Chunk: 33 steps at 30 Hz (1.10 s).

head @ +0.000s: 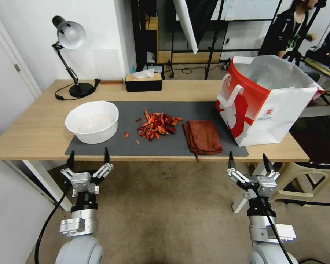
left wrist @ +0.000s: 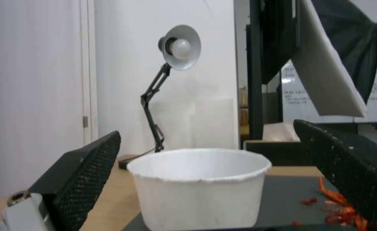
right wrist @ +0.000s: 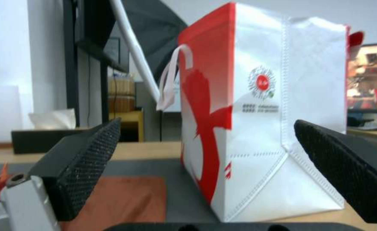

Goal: Sweep shrimp from table into container with towel, then put container into takeout bag.

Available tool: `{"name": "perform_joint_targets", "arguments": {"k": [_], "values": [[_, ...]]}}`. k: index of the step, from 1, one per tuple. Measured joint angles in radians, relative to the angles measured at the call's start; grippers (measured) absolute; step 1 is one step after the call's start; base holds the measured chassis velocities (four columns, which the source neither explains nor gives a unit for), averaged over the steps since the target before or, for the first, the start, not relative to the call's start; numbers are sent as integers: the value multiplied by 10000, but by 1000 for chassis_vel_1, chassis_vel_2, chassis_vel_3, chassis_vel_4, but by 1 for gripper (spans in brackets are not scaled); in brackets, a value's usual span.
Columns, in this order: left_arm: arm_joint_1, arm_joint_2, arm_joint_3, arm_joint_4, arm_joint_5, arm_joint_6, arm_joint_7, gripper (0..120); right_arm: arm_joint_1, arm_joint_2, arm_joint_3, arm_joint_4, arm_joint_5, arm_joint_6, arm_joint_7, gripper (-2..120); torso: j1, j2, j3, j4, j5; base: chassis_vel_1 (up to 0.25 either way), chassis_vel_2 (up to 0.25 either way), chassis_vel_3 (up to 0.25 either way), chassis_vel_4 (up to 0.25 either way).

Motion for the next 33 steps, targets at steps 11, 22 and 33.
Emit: {"name": "perform_joint_targets", "arguments": {"k": [11,22,33], "values": [[-43,211,-23,274,22,-618,-41,100,-56,228,-319,-143,-167,499,-38,100,-1,0,0,2,2,0,0,0,0],[-160,307,-37,274,-60,-509,-29,100,-104,259,-342,-82,-161,389,-20,100,-1,0,0,2,2,0,0,0,0],[-863,1476,-207,281,-1069,93,-14,100,-227,191,-442,107,-157,262,45,100,-1,0,-1,2,1,0,0,0,0]]}}
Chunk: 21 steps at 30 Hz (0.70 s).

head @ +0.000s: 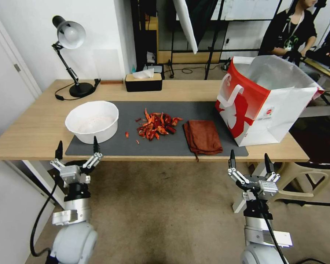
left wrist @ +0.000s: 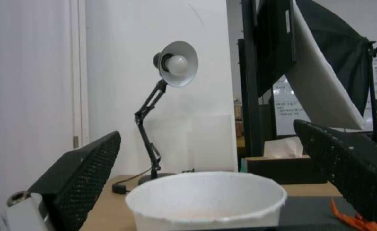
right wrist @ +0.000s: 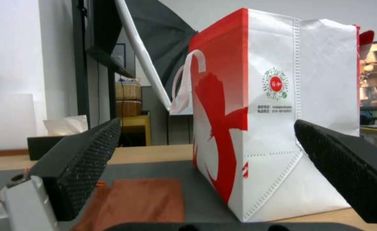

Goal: Sweep shrimp from table into container with towel, then put container into takeout bag.

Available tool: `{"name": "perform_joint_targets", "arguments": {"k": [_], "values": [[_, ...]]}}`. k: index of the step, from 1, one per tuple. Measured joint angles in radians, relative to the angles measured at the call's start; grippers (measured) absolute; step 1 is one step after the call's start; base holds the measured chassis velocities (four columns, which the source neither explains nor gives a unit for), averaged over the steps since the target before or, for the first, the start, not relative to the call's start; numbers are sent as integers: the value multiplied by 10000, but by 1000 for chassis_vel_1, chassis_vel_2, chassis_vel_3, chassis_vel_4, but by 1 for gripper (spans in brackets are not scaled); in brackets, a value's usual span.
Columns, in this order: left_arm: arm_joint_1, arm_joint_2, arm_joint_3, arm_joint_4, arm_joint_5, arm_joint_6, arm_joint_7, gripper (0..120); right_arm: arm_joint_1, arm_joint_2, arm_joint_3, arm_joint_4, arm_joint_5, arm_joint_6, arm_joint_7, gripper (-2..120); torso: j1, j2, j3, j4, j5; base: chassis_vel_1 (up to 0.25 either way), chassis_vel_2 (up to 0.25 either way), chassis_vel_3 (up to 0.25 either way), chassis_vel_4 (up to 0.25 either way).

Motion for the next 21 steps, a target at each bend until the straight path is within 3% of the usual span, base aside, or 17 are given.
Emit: {"name": "perform_joint_targets", "arguments": {"k": [3,6,10,12,13,16,17,21], "values": [[-120,262,-14,0,-232,122,16,100,-5,-12,-1,1,-1,-1,4,100,0,0,0,0,1,0,0,0,0],[-362,926,-56,-31,-995,410,108,100,-38,-65,0,2,1,-9,22,100,0,0,0,-1,2,0,0,0,0],[-503,1409,-66,-93,-1544,674,120,100,-57,-90,0,2,12,-12,28,100,0,0,0,0,0,0,0,0,0],[-695,2449,-78,-108,-2447,1070,122,100,-74,-127,0,3,36,-15,41,100,0,0,0,-1,4,0,0,0,0],[-695,2449,-78,-108,-2447,1070,122,100,-74,-127,0,3,36,-15,41,100,0,0,0,-1,4,0,0,0,0],[-1133,3796,4,-76,-3759,1787,77,100,-83,-140,1,5,40,-22,47,100,0,0,0,0,3,0,0,0,0],[-1133,3796,4,-76,-3759,1787,77,100,-83,-140,1,5,40,-22,47,100,0,0,0,0,3,0,0,0,0],[-1636,4708,128,248,-4377,2188,160,100,-83,-136,4,20,53,-26,49,100,0,0,0,0,1,0,0,0,0]]}}
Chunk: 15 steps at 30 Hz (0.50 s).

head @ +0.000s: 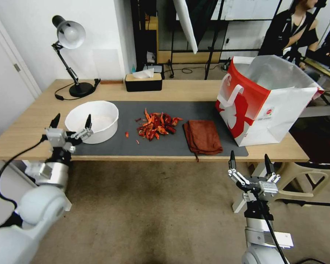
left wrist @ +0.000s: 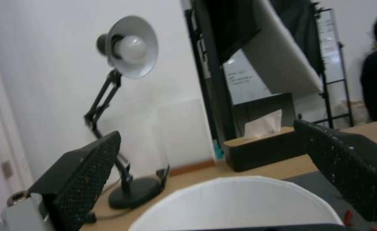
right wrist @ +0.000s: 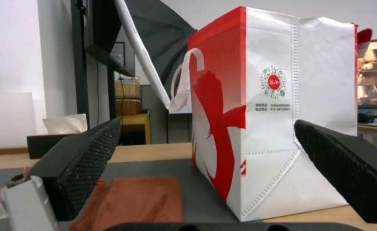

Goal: Sweep shrimp from table into container with towel, then put container into takeout bag.

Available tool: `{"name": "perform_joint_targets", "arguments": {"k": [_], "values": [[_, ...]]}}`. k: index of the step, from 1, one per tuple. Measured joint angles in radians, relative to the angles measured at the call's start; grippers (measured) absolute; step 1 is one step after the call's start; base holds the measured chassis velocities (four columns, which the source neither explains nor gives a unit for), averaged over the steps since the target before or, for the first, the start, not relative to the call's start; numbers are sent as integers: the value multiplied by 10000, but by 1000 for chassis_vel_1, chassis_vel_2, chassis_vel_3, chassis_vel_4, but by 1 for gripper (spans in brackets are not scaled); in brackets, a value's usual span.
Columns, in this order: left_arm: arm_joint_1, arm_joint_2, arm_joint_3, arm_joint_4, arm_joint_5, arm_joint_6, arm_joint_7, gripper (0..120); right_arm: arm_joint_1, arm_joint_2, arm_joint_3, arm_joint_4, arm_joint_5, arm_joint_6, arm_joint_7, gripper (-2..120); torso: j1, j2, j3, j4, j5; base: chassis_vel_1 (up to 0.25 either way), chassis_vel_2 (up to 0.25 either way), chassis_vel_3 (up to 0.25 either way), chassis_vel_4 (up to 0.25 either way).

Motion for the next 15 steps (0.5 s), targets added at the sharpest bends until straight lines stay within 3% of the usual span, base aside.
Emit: {"name": "perform_joint_targets", "arguments": {"k": [1,2,4,5,8,9,11,15], "values": [[-343,516,80,560,-78,-323,501,100,4,19,2,14,21,0,0,100,1,-1,0,0,-3,0,0,0,0],[-343,516,80,560,-78,-323,501,100,4,19,2,14,21,0,0,100,1,-1,0,0,-3,0,0,0,0],[-737,1140,189,1382,-193,-949,1401,100,3,58,4,41,65,-6,1,100,0,0,0,0,-4,0,0,0,0],[-737,1140,189,1382,-193,-949,1401,100,3,58,4,41,65,-6,1,100,0,0,0,0,-4,0,0,0,0],[-1335,2224,280,2827,-682,-2100,3327,100,32,106,-12,40,90,-14,15,100,1,-1,0,0,-2,0,0,0,0],[-1335,2224,280,2827,-682,-2100,3327,100,32,106,-12,40,90,-14,15,100,1,-1,0,0,-2,0,0,0,0],[-1522,2689,273,3467,-832,-2653,4379,100,87,135,-37,-4,96,-17,35,100,1,0,-1,0,-1,0,0,0,0],[-1653,2996,283,3945,-832,-3018,5226,100,136,164,-78,-30,98,-26,48,100,1,0,-1,0,-2,0,0,0,0]]}}
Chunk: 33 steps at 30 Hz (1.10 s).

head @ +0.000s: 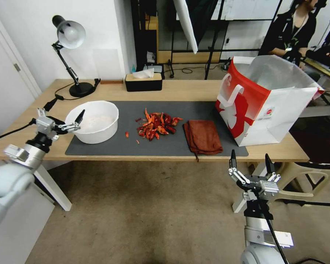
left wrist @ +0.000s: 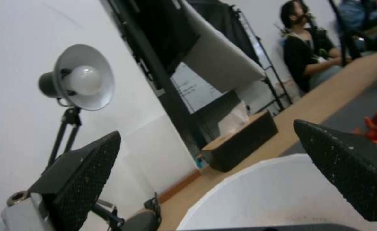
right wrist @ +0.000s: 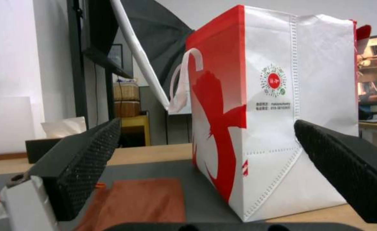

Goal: Sweep shrimp from table into container with towel, then put container into takeout bag.

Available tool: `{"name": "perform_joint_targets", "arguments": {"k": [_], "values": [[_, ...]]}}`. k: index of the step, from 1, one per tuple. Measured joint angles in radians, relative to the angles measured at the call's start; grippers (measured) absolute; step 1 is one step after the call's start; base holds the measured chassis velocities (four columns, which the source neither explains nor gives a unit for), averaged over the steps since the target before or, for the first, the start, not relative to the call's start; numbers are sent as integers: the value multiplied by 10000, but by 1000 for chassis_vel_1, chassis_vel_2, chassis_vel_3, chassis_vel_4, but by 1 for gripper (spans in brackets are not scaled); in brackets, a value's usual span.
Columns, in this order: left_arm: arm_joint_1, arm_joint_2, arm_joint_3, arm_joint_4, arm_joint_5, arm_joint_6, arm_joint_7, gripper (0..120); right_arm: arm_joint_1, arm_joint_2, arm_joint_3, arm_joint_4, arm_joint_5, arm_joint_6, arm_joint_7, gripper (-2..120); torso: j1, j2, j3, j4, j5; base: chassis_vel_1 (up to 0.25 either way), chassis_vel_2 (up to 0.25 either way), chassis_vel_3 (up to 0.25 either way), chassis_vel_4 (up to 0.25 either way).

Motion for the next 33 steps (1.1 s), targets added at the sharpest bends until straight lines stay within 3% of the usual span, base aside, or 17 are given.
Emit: {"name": "perform_joint_targets", "arguments": {"k": [2,16,26,33], "values": [[-59,138,75,182,27,-128,464,100,40,8,-24,-29,1,-9,5,100,0,0,0,0,0,0,0,0,0],[-793,389,785,465,241,-287,1818,100,163,-43,-37,-34,90,-63,20,100,0,0,0,0,0,0,0,0,0],[-2027,811,1380,1082,546,-624,3333,100,273,-43,-88,-73,139,-88,32,100,0,0,1,-2,2,0,0,0,0],[-2848,798,1990,1512,903,-889,4562,100,331,-49,-93,-98,175,-101,35,100,-2,0,0,-1,4,0,0,0,0]]}}
